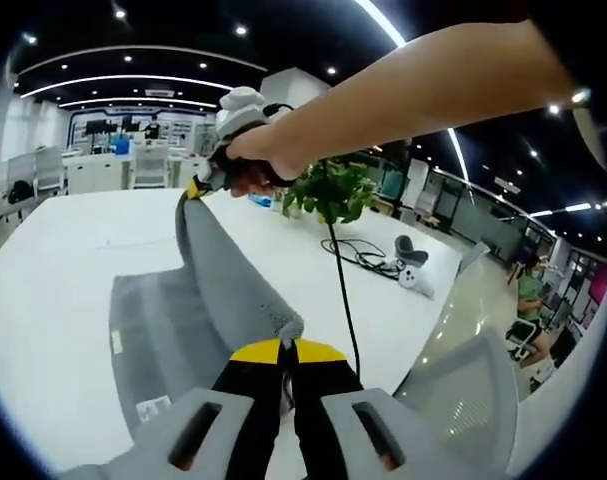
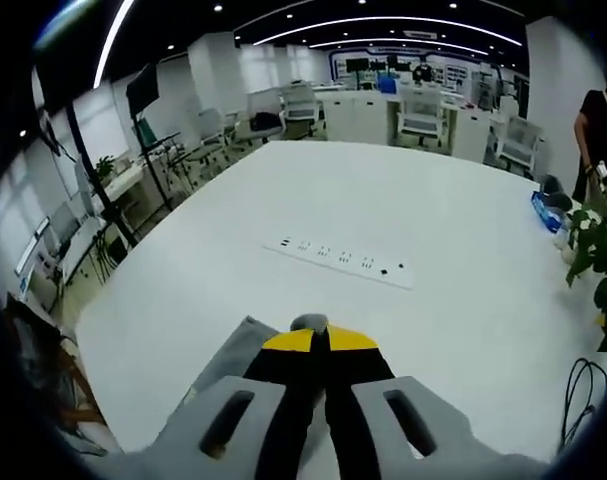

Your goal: Fold the towel on the table until its edges align and the towel forms a compact rectangular stack.

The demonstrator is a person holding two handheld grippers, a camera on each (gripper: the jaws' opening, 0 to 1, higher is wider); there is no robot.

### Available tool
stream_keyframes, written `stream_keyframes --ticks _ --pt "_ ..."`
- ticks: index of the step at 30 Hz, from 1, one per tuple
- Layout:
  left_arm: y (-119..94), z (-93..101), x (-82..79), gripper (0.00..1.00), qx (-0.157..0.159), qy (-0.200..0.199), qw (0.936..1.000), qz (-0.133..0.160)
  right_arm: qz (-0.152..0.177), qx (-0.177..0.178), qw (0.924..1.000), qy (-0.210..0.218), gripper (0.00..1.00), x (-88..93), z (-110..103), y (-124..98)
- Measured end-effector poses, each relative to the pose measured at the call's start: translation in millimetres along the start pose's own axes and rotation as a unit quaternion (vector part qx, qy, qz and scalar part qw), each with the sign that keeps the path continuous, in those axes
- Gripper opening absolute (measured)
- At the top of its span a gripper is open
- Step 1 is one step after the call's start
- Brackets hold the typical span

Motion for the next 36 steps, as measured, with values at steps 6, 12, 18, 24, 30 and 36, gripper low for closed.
stream_keyframes --ticks 6,12,18,24,30,36 --pt "-4.8 -8.8 6.8 0.02 -0.011 -0.003 0.9999 -0.005 -0.006 -0.003 1.0 -0.002 0.0 2.3 -9.5 9.5" --pt "-9.3 -18.7 14.4 0.02 -0.021 -0.007 0.9996 -0.015 -0.011 -0.003 0.9999 -0.002 0.0 4.1 -17.1 18.8" --pt "-11.5 -27.8 23.6 0.02 -0.027 -0.011 0.9991 -0.029 -0.018 -0.005 0.9998 -0.003 0.0 7.8 -27.6 31.5" --pt "-13.1 -33.7 32.9 0.02 -0.031 -0.016 0.9984 -0.044 -0.024 -0.011 0.9996 -0.006 0.0 13.1 -39.8 44.3" --pt "-16.4 -39.6 41.2 0.02 -0.03 -0.024 0.9975 -0.059 -0.035 -0.012 0.9993 -0.007 0.0 20.1 -46.6 55.7" --pt "-19.2 -45.5 50.9 0.02 -0.03 -0.032 0.9962 -0.074 -0.046 -0.002 0.9989 0.009 0.0 28.1 -50.6 64.3"
Point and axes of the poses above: the point that each gripper's makers call its tool centre point, and the gripper's own axes: y roughly forward along the fingers, z roughly to its right, x roughly out of its underside, the point moved 10 cm from there along -y, roughly backward along the fingers, and after that the axes turned 8 degrees about y, right-handed, at the moved point
